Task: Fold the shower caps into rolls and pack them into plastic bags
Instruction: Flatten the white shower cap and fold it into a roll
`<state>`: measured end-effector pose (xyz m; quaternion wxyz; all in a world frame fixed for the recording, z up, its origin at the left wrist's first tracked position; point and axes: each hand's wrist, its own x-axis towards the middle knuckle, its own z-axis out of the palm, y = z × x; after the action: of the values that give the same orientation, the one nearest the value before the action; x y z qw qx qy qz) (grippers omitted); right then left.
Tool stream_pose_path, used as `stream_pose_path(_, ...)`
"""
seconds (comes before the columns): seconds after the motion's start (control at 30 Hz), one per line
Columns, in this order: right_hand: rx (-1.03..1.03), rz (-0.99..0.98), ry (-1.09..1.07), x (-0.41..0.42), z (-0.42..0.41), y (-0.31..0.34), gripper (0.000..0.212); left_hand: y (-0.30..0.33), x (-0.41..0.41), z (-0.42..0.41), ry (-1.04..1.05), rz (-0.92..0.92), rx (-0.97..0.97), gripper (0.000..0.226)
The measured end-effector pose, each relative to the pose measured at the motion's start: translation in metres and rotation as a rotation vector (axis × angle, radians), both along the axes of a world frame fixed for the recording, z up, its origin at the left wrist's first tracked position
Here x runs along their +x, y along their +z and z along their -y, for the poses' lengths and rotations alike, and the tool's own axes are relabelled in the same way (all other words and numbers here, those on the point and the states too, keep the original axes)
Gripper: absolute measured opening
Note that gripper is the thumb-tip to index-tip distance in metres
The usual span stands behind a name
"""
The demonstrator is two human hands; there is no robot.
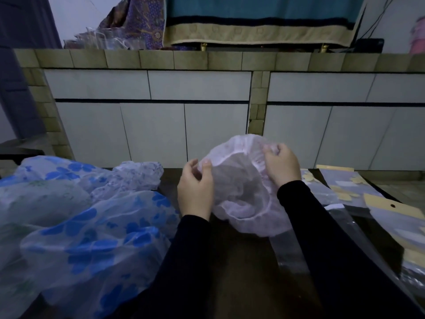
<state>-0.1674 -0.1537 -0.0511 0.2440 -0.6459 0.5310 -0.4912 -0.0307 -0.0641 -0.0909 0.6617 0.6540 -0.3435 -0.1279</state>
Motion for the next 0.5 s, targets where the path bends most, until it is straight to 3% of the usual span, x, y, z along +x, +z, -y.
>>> stream_pose_path(0.07, 0.256, 0.115, 0.035, -0.003, 0.005, -0.005, 0.024, -0.001, -0.004, 0.000, -0.079, -0.183, -0.040, 0.032)
stream_pose_path(0.17, 0.426, 0.041, 0.034, -0.001, 0.009, -0.024, 0.029, -0.003, -0.004, 0.001, -0.091, -0.254, -0.096, 0.022)
stream_pose_path(0.3, 0.292, -0.047, 0.092, 0.002, 0.003, -0.030, 0.035, -0.001, -0.002, 0.002, -0.138, -0.214, -0.195, 0.004)
stream_pose_path(0.4, 0.229, -0.057, 0.211, 0.007, 0.007, -0.022, 0.025, 0.000, -0.005, 0.000, -0.258, -0.128, -0.214, 0.003)
stream_pose_path(0.5, 0.198, 0.207, 0.227, 0.009, 0.002, -0.016, 0.029, 0.000, -0.007, 0.001, -0.359, -0.266, -0.233, 0.020)
